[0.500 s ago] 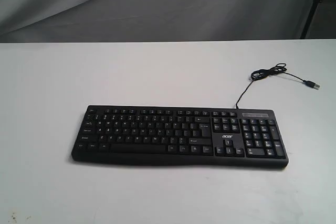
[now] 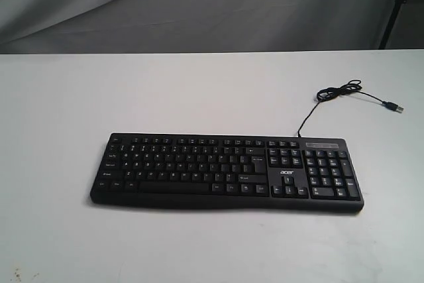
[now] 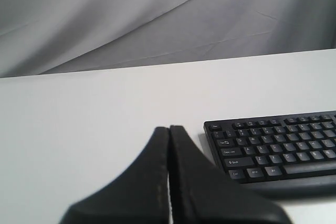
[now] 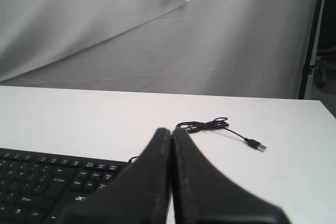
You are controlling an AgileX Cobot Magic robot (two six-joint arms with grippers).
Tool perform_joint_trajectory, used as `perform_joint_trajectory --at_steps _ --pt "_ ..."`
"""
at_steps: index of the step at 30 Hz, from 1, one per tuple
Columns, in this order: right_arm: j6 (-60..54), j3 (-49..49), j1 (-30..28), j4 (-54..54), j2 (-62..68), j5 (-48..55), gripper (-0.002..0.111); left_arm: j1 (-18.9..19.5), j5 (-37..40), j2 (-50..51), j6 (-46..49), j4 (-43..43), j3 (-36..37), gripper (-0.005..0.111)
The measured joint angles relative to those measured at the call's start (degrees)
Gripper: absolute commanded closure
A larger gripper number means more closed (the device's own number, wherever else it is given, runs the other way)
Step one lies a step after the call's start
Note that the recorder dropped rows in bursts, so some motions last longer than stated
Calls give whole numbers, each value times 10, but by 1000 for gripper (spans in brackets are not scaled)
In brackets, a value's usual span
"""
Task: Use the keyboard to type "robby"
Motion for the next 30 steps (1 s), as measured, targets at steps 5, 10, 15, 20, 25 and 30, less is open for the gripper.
perform_joint_trajectory --at_steps 5,10,15,20,25,30 --pt "0 0 0 0 0 0 108 0 0 0 0 0 0 107" --pt "0 0 0 0 0 1 108 0 0 0 0 0 0 107" --pt "0 -42 0 0 18 50 108 0 0 0 0 0 0 107" --pt "0 -175 0 -1 91 92 108 0 0 0 0 0 0 107" --pt "0 -328 0 -4 226 97 108 0 0 0 0 0 0 107" --pt "13 -353 3 16 330 133 108 0 0 0 0 0 0 107"
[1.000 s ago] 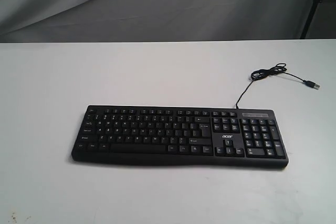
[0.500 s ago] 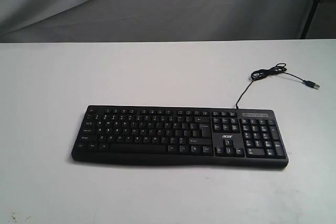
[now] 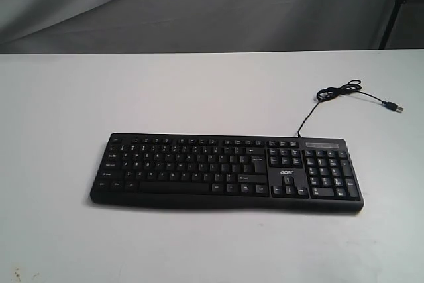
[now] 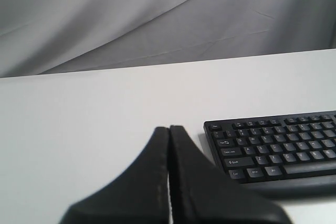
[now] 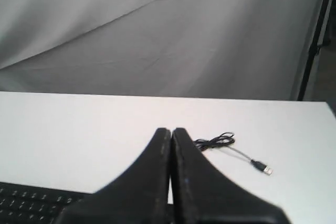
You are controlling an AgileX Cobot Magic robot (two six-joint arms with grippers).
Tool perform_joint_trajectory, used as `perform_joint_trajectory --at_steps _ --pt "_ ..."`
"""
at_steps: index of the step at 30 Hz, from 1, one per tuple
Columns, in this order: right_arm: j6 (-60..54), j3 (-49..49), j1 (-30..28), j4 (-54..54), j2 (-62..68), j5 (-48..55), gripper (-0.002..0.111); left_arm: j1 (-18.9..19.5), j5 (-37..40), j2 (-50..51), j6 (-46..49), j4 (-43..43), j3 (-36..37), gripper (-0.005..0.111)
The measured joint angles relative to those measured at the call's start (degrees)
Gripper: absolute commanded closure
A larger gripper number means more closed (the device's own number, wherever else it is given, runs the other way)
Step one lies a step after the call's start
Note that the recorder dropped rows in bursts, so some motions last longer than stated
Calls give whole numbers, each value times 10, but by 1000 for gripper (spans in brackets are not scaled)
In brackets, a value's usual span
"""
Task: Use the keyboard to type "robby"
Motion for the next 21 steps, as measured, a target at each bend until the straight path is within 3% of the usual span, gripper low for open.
perform_joint_trajectory --at_steps 4,8,13,21 --pt "21 0 66 5 42 12 108 0 0 0 0 0 0 107" --pt "25 -10 169 5 106 22 108 0 0 0 0 0 0 107" --pt "-3 -72 255 8 229 62 108 0 0 0 0 0 0 107" --pt "-99 -218 329 87 434 68 108 0 0 0 0 0 0 107"
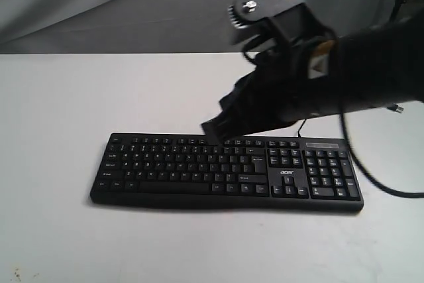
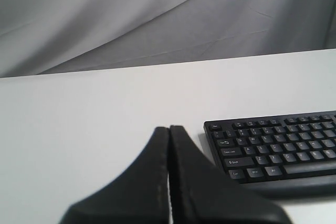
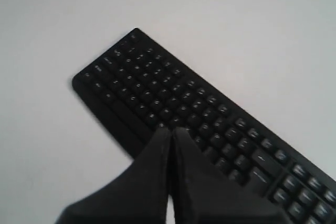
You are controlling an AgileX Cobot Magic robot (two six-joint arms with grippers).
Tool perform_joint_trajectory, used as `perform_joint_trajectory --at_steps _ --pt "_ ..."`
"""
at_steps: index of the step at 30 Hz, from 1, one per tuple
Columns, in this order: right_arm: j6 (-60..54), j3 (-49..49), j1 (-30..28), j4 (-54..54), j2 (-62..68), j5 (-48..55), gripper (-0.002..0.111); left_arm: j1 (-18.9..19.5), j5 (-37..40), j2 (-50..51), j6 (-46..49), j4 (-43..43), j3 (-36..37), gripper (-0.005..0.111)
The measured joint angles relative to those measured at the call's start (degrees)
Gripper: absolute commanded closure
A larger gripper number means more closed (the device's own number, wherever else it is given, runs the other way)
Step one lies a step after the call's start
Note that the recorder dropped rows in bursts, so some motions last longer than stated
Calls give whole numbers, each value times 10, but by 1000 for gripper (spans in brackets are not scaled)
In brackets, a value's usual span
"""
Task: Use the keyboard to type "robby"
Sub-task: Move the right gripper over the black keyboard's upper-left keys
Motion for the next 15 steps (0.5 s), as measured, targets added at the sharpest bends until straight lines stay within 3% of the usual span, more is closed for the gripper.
perform_joint_trajectory --at_steps 6,15 --pt "-117 -95 11 119 147 8 108 0 0 0 0 0 0 107" --pt "-164 -229 21 150 325 5 108 0 0 0 0 0 0 107"
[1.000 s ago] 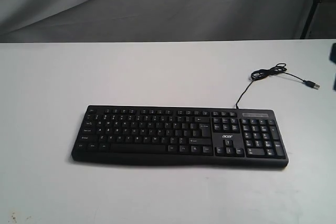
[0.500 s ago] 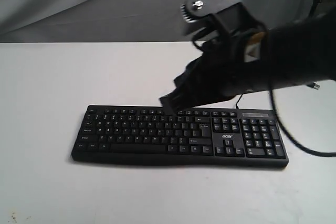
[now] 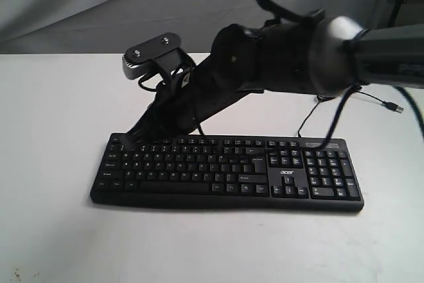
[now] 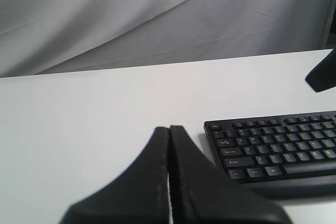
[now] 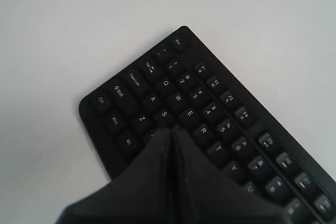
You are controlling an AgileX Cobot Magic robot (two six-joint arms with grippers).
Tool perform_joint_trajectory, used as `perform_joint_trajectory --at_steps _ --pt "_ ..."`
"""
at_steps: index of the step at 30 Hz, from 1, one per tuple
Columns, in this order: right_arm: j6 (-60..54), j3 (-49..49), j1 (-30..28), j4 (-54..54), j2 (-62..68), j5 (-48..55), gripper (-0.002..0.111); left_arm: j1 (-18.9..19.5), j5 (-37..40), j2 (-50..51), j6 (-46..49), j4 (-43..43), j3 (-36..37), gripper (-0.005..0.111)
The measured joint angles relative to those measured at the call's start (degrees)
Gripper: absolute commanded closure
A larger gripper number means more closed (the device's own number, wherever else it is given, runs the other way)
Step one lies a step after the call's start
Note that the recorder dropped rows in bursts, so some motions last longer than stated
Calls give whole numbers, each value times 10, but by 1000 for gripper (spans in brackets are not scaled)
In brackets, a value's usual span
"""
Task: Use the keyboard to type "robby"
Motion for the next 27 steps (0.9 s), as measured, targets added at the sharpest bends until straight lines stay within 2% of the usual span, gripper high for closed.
perform_joint_trajectory --at_steps 11,27 --pt "-14 -21 2 13 90 -89 108 0 0 0 0 0 0 107" --pt "-19 -22 2 21 141 -135 108 0 0 0 0 0 0 107"
